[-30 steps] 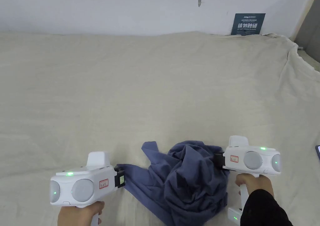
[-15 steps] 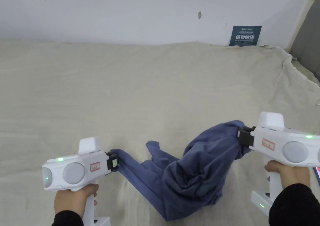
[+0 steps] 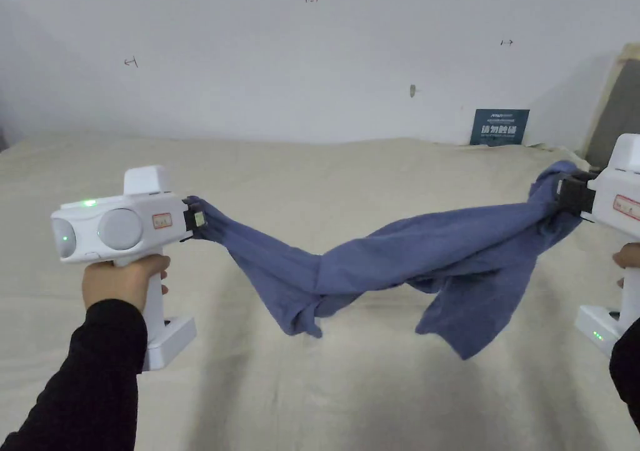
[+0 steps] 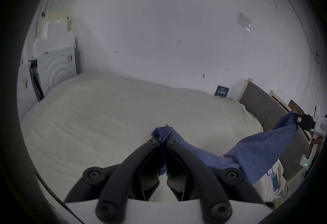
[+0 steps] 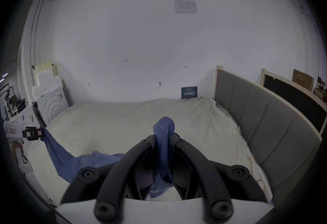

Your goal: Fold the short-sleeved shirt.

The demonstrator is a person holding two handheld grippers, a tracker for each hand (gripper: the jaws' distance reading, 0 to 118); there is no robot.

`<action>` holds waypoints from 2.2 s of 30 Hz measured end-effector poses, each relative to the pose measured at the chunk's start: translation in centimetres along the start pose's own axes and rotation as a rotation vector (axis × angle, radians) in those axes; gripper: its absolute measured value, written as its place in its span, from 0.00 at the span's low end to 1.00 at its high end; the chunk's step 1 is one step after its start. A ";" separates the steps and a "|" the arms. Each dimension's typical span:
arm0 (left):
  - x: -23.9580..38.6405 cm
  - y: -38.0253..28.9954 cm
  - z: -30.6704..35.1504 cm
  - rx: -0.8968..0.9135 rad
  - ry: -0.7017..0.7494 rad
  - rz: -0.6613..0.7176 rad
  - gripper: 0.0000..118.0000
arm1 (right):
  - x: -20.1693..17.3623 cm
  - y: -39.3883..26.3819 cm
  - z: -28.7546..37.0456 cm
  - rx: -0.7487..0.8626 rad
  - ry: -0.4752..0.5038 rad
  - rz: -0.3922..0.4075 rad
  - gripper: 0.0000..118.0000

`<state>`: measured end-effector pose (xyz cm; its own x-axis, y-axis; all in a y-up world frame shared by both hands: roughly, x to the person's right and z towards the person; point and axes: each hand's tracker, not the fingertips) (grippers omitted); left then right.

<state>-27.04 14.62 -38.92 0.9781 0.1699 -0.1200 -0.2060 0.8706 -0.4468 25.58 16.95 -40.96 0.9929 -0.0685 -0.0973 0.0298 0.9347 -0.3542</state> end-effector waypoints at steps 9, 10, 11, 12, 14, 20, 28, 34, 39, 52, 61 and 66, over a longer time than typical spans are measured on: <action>-0.3 7.6 -0.7 0.066 0.052 -0.015 0.02 | -0.3 4.9 -2.2 0.062 -0.037 -0.025 0.10; -0.2 8.1 -1.0 0.069 0.060 -0.022 0.02 | -0.3 5.2 -2.6 0.067 -0.040 -0.025 0.10; -0.2 8.6 -1.3 0.079 0.064 -0.029 0.02 | -0.3 5.6 -3.1 0.067 -0.044 -0.025 0.10; -0.2 9.0 -1.6 0.082 0.068 -0.027 0.02 | -0.3 5.7 -3.4 0.069 -0.045 -0.025 0.10; -0.3 9.8 -2.2 0.091 0.071 -0.017 0.02 | -0.9 6.1 -4.0 0.073 -0.054 -0.018 0.10; -0.2 11.6 -4.3 0.133 0.099 -0.012 0.02 | -2.1 6.9 -6.7 0.111 -0.085 -0.024 0.10; 0.8 13.6 -6.9 0.231 0.147 -0.118 0.02 | -4.1 7.8 -10.9 0.185 -0.139 0.009 0.10; 0.6 12.2 -10.9 0.197 0.159 -0.162 0.02 | -4.4 5.0 -14.2 0.183 -0.158 0.032 0.10; 0.0 7.7 -14.0 0.136 0.158 -0.156 0.02 | -4.1 0.0 -15.9 0.127 -0.171 0.016 0.10; -4.6 -10.7 -10.2 -0.068 0.134 -0.073 0.02 | -3.3 -15.8 -7.3 -0.028 -0.178 -0.012 0.10; -7.7 -20.5 -3.2 -0.191 0.172 -0.018 0.02 | -5.1 -23.0 1.8 -0.145 -0.175 -0.050 0.10; -9.0 -23.8 0.0 -0.243 0.196 -0.024 0.02 | -4.4 -27.2 4.8 -0.215 -0.192 -0.094 0.10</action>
<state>-30.94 -7.65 -27.19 0.9636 0.0375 -0.2648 -0.2065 0.7335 -0.6475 20.94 -6.49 -26.46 0.9912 -0.0647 0.1153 0.1175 0.8310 -0.5438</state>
